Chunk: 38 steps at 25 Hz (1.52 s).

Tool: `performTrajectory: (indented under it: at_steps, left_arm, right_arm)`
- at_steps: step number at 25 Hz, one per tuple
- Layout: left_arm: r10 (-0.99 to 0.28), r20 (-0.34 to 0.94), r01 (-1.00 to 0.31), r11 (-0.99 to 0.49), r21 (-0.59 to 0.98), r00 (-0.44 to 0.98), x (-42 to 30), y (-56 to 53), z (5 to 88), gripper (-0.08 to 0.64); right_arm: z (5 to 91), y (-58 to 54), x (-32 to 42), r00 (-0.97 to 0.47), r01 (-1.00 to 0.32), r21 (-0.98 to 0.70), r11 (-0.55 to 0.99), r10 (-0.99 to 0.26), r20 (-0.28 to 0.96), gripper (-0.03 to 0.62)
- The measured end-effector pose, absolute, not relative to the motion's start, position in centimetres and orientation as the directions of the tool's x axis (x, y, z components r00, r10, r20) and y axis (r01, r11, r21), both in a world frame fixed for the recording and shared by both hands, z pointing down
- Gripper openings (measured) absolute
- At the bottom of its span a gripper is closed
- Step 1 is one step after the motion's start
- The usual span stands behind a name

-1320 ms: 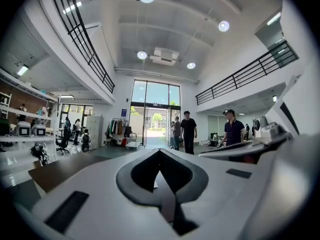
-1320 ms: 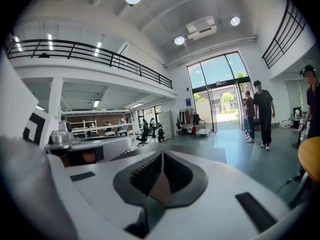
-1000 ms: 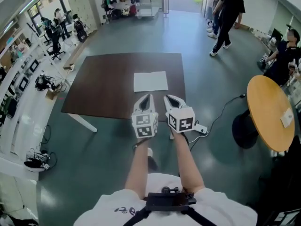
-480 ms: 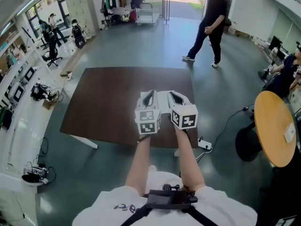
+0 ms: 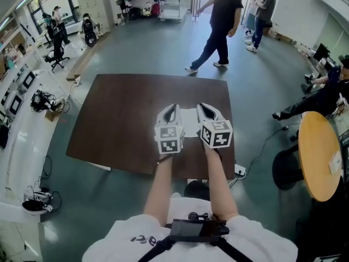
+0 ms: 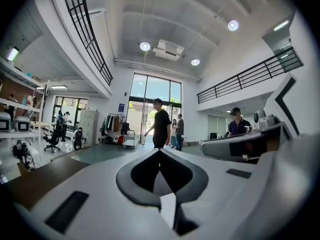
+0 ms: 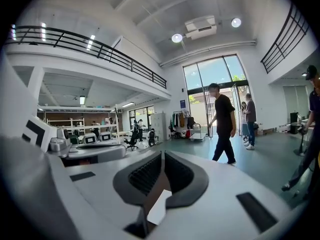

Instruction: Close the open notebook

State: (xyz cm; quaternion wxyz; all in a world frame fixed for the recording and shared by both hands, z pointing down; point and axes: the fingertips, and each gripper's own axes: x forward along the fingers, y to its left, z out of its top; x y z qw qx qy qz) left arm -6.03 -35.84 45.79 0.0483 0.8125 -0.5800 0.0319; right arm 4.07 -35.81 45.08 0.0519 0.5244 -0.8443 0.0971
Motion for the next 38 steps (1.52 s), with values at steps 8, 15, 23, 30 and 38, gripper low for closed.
performTrajectory:
  at_steps: [8, 15, 23, 30, 38]
  left_arm:
    - [-0.940, 0.183, -0.958, -0.281, 0.057, 0.287, -7.4, -38.9, 49.9, 0.003]
    - [-0.941, 0.256, -0.975, -0.207, 0.079, 0.220, -9.3, -41.3, 53.7, 0.003]
    - [-0.914, 0.379, -0.986, -0.101, 0.132, 0.144, -12.7, -41.6, 60.1, 0.004]
    - [-0.870, 0.476, -0.982, -0.046, 0.181, 0.129, -14.2, -40.4, 65.5, 0.005]
    - [-0.799, 0.569, -0.958, -0.033, 0.285, 0.197, -13.6, -38.1, 72.2, 0.006]
  right_arm:
    - [48.9, -39.6, 1.9, -0.519, -0.855, -0.141, 0.499, -0.819, 0.247, 0.005]
    - [51.8, -42.9, 1.4, -0.552, -0.833, -0.153, 0.531, -0.780, 0.295, 0.005]
    - [56.5, -44.2, 1.2, -0.555, -0.829, -0.180, 0.530, -0.737, 0.384, 0.005]
    - [59.9, -43.6, 0.5, -0.570, -0.816, -0.206, 0.540, -0.694, 0.439, 0.005]
    - [62.9, -42.8, -1.3, -0.594, -0.791, -0.213, 0.573, -0.636, 0.493, 0.005]
